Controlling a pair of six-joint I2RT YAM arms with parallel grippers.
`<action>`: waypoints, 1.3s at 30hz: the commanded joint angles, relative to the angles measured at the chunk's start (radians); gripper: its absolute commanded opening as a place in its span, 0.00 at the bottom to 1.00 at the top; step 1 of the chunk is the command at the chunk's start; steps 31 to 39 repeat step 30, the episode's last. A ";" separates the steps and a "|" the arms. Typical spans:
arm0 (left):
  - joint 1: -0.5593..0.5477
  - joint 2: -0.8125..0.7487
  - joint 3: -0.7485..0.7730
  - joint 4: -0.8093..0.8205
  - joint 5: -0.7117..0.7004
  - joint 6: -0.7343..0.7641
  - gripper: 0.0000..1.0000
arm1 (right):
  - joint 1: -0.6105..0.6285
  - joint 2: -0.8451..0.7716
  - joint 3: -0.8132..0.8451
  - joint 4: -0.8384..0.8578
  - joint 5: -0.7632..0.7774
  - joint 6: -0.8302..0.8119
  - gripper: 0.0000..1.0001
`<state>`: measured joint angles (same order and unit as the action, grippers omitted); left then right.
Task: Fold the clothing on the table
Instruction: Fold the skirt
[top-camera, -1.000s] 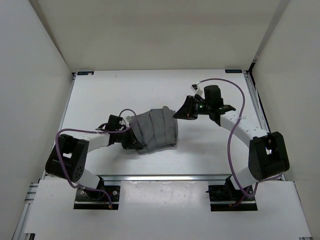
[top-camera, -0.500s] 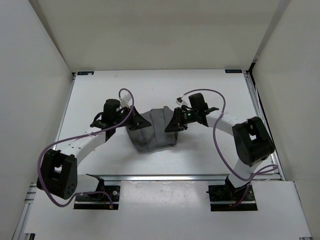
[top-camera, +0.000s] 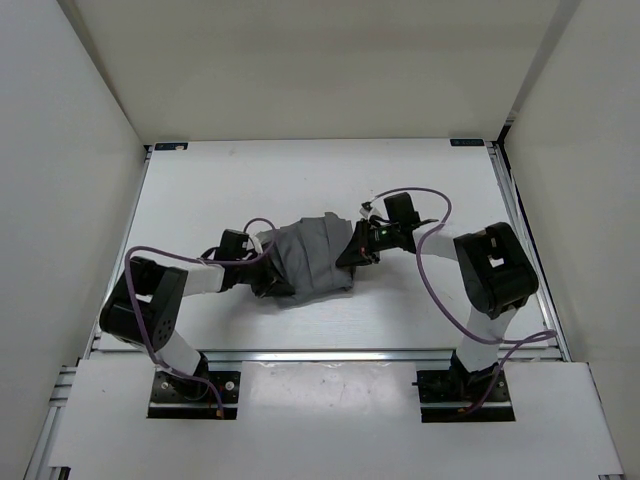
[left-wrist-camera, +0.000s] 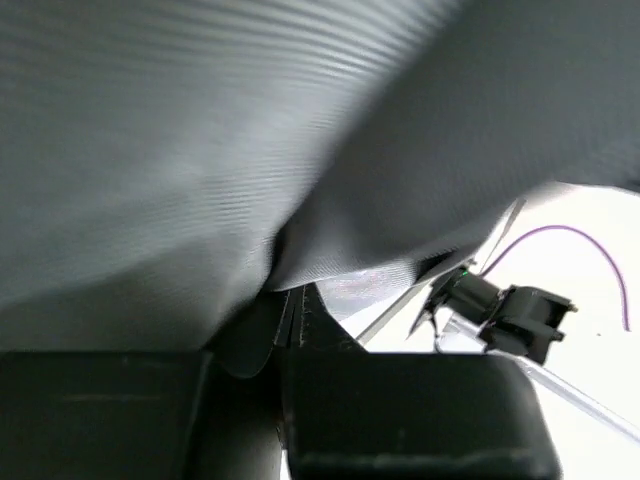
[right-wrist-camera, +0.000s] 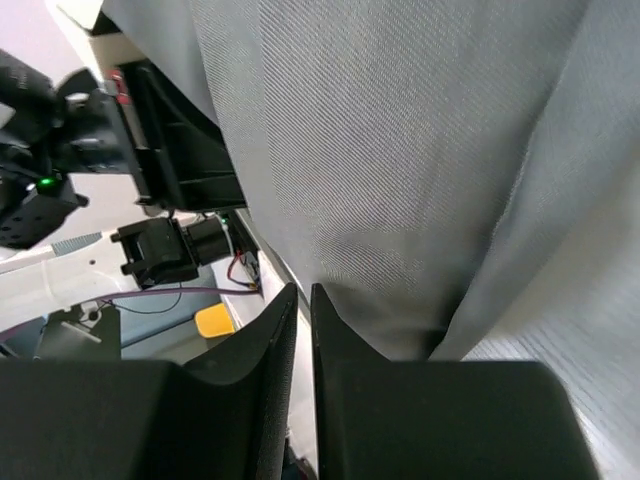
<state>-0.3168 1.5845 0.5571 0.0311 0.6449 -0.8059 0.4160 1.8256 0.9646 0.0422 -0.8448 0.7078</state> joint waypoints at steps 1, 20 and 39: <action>0.010 -0.053 0.078 0.032 0.012 -0.004 0.09 | -0.008 -0.050 0.031 -0.014 -0.018 -0.017 0.15; 0.176 -0.546 0.112 -0.514 -0.174 0.386 0.51 | -0.488 -0.687 -0.256 -0.262 0.029 -0.166 0.50; 0.208 -0.606 0.003 -0.528 -0.177 0.395 0.49 | -0.467 -0.671 -0.299 -0.245 0.021 -0.165 0.51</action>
